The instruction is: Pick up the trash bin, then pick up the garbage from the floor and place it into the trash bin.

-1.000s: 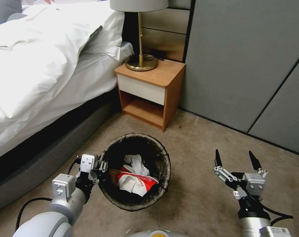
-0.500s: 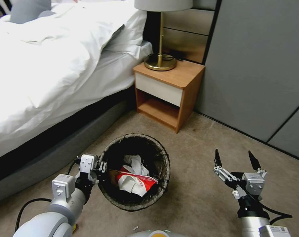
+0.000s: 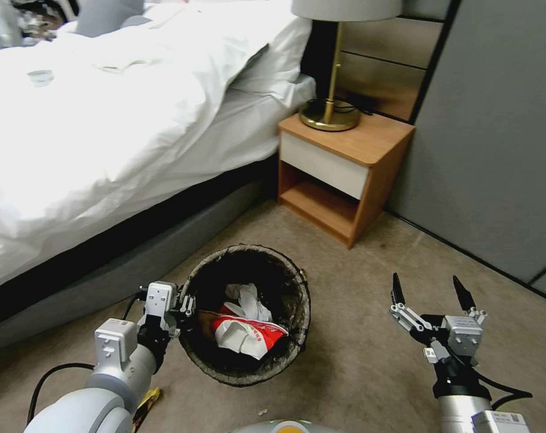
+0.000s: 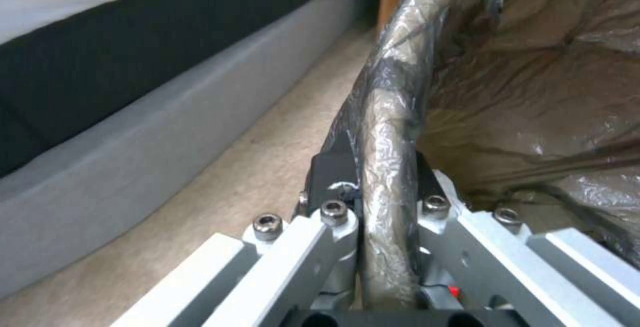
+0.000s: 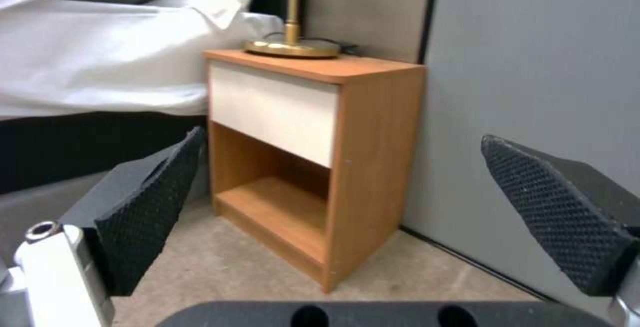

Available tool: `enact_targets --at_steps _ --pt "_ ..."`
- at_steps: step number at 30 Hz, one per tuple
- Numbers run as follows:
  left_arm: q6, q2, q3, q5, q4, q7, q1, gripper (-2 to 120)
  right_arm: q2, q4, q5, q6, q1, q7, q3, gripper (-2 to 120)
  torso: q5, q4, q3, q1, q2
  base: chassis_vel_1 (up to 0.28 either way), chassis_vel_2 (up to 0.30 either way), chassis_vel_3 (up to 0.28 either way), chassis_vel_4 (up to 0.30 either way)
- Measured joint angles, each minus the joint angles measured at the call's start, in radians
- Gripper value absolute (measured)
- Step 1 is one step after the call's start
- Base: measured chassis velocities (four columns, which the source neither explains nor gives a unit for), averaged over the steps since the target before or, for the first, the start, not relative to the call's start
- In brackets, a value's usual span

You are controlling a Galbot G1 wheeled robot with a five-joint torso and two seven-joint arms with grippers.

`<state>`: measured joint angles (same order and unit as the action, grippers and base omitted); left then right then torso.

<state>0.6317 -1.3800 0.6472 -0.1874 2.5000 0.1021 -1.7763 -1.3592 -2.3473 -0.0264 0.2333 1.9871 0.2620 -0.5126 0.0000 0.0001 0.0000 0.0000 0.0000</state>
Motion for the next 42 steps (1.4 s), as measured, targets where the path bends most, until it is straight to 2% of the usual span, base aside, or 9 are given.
enact_targets --at_steps 33,38,41,42 --pt "-0.013 -0.005 -0.005 0.013 0.000 0.000 -0.009 1 0.010 0.021 -0.014 -0.006 -0.012 0.004 0.005 100 0.0000 0.0000 0.000 0.000 0.000 0.084 0.084 0.085 0.084" --pt "-0.026 -0.006 -0.005 0.023 0.000 -0.001 -0.010 1 0.017 0.030 -0.056 -0.052 -0.030 0.020 0.009 100 0.0000 0.0002 0.000 0.000 0.000 0.042 0.037 0.036 0.025" --pt "-0.027 -0.005 -0.004 0.024 0.000 0.000 -0.012 1 0.028 0.044 -0.166 -0.179 -0.079 0.067 0.020 100 0.0000 -0.0004 0.000 0.000 0.000 0.000 0.000 0.000 0.000" --pt "-0.027 -0.005 -0.004 0.024 0.000 0.000 -0.012 1 0.028 0.044 -0.166 -0.179 -0.079 0.067 0.020 100 0.0000 -0.0004 0.000 0.000 0.000 0.000 0.000 0.000 0.000"
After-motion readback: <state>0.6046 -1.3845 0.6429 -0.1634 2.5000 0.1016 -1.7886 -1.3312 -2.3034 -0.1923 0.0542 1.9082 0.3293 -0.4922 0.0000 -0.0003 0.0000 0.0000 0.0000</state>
